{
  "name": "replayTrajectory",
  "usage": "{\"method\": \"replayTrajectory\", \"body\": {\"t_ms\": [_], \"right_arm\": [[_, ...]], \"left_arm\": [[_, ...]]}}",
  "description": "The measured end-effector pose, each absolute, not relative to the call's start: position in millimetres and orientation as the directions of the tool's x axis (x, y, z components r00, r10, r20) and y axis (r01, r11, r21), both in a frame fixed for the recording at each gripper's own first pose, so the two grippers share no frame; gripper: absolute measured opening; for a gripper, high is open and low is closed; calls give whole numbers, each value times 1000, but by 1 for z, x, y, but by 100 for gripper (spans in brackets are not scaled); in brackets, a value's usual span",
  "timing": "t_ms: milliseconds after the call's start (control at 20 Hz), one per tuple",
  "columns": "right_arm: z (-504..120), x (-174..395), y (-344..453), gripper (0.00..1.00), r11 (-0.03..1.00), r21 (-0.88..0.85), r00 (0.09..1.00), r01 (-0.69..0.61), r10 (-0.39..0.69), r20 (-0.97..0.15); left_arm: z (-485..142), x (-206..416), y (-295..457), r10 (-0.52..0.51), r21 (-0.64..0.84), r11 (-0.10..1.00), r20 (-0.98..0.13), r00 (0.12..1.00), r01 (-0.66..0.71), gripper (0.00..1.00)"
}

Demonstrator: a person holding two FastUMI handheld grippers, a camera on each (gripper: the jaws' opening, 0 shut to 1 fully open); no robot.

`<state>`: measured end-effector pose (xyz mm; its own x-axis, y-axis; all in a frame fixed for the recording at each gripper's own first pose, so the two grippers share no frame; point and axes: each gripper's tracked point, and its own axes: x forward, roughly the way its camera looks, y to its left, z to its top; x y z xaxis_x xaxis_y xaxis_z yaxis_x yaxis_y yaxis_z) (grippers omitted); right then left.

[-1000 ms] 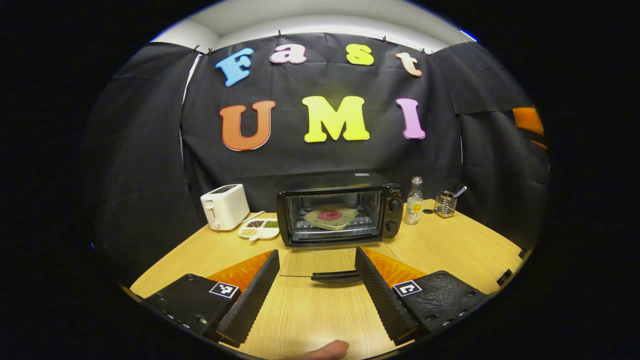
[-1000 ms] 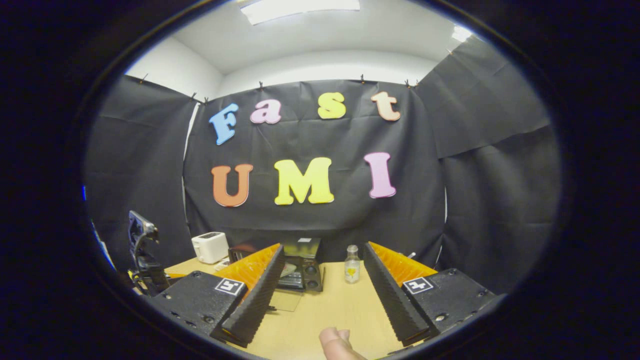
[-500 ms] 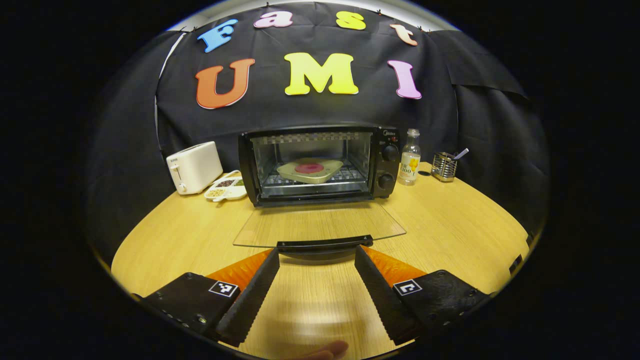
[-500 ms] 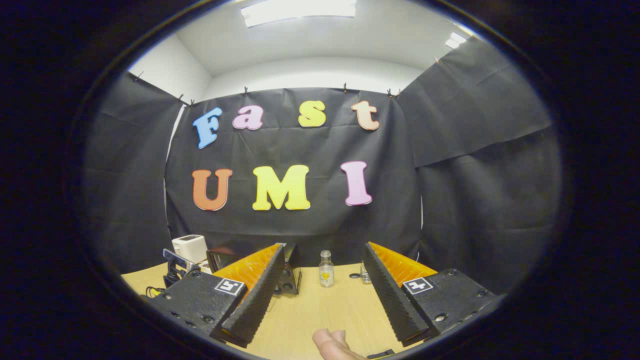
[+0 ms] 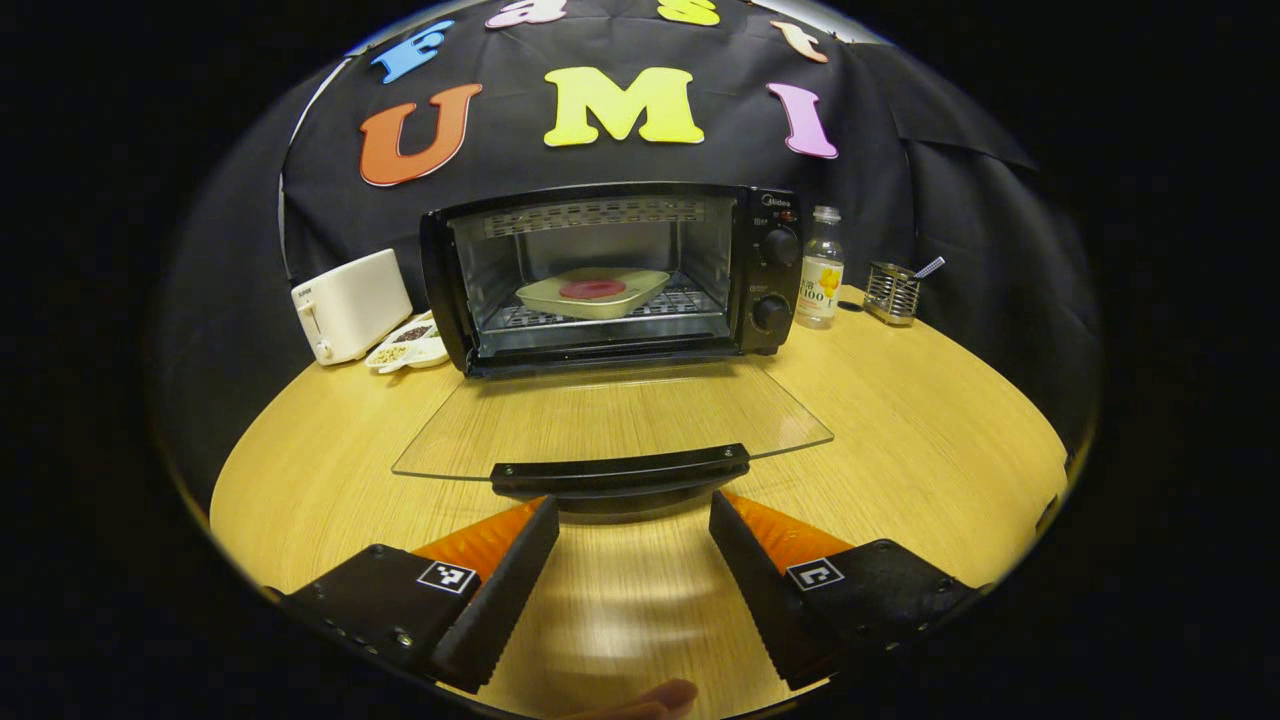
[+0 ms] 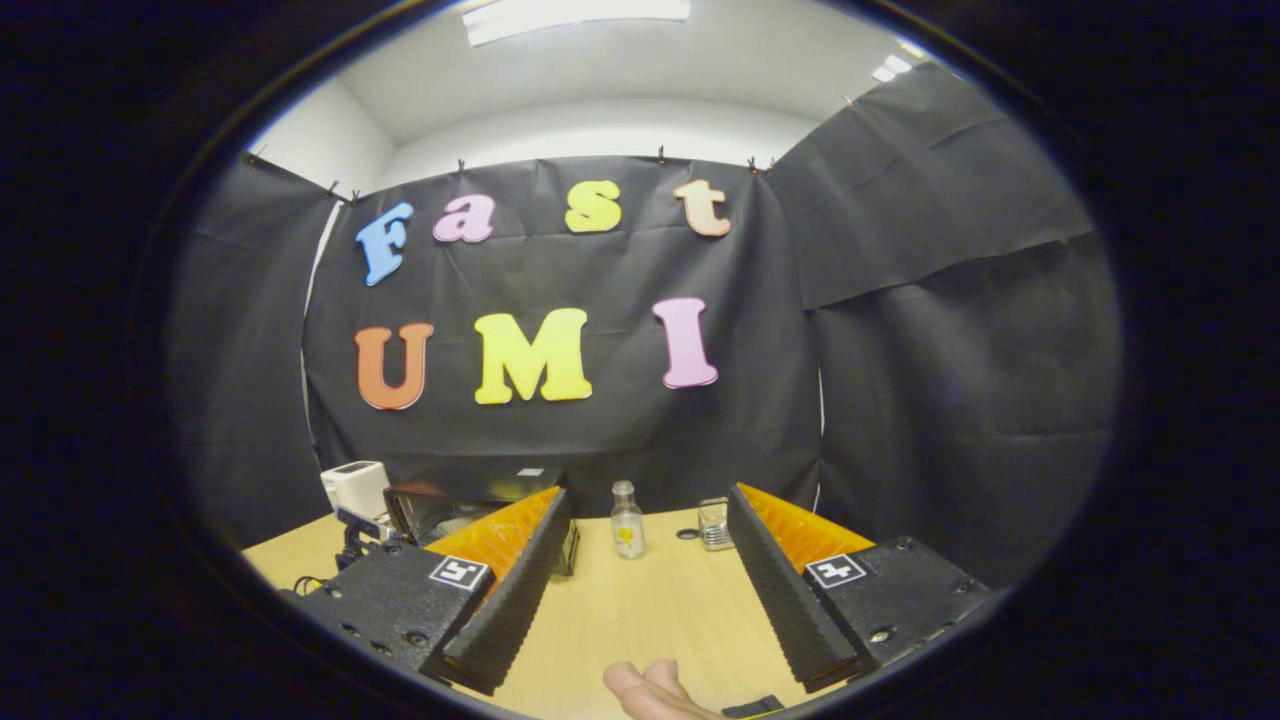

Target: Open the electric oven with the left hand, put the food in, and close the electric oven.

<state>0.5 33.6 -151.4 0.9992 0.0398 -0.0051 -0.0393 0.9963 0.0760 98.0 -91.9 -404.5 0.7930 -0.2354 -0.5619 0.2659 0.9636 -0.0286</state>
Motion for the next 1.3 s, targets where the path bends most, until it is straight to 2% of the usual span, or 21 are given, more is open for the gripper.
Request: {"method": "replayTrajectory", "body": {"t_ms": [300, 450, 800, 1250, 1300], "right_arm": [[-140, -9, 44, 100, 992, 92, 994, -87, 81, 69], [-140, -15, 52, 100, 991, 86, 993, -100, 94, 70], [-144, -19, 40, 100, 995, 86, 998, -40, 36, 41], [-131, -33, 38, 100, 995, 94, 996, -17, 9, 87], [-131, -34, 37, 96, 995, 97, 996, -14, 6, 89]], "left_arm": [[-412, 105, -90, -195, -11, 971, -615, 764, 239, 96], [-409, 107, -91, -190, 0, 971, -613, 767, 241, 96], [-403, 106, -92, -219, -27, 966, -618, 755, 258, 96], [-379, 112, -89, -207, 33, 962, -564, 799, 272, 96], [-375, 114, -89, -205, 37, 962, -554, 807, 270, 96]]}}
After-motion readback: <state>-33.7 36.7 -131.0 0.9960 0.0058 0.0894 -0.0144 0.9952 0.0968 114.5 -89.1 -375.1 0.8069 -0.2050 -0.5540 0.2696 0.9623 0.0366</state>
